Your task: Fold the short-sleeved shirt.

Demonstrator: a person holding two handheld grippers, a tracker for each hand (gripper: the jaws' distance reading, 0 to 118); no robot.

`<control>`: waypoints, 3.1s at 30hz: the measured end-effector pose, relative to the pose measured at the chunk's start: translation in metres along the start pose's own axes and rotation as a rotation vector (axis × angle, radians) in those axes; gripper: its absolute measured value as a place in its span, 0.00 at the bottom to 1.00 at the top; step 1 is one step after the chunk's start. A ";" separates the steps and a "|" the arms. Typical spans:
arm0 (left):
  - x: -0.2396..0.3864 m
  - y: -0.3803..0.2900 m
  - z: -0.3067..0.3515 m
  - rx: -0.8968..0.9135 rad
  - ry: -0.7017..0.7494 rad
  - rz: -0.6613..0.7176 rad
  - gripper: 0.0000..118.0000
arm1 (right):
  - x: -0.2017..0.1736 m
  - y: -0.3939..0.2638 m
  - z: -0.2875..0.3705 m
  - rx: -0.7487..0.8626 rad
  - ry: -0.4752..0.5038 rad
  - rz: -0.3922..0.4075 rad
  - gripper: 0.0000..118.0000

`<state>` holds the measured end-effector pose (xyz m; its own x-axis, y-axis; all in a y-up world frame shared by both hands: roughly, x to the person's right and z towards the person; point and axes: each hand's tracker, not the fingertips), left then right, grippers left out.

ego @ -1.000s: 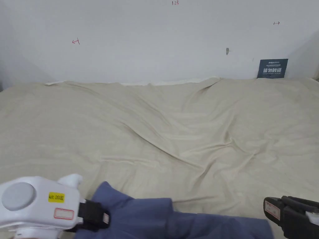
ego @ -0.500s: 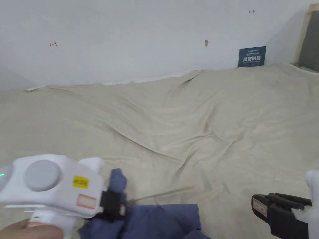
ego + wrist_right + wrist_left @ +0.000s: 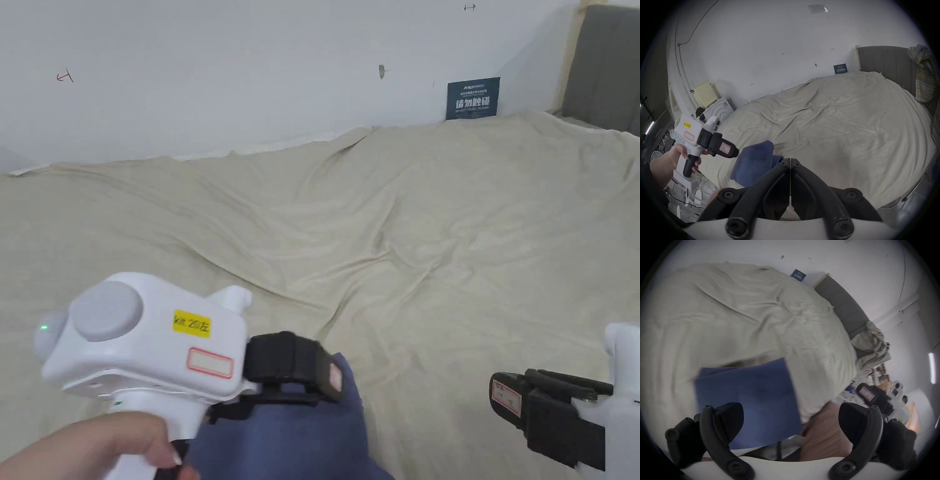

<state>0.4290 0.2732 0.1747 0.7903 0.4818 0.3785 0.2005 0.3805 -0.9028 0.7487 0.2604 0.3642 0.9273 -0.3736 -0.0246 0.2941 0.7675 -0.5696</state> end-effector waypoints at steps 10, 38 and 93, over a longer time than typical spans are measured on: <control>0.005 -0.022 -0.071 -0.078 0.079 -0.120 0.00 | 0.000 -0.003 -0.011 -0.017 0.027 -0.032 0.00; 0.016 -0.124 0.132 1.223 0.647 -0.203 0.00 | -0.084 0.018 0.052 0.675 -0.065 0.264 0.00; -0.195 -0.054 -0.008 0.120 -0.486 0.323 0.94 | -0.043 -0.018 -0.183 -0.563 -0.027 0.295 0.00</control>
<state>0.2683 0.1525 0.1474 0.4395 0.8831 0.1642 -0.0948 0.2274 -0.9692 0.6610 0.1674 0.2256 0.9585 -0.1690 -0.2295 -0.1345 0.4419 -0.8869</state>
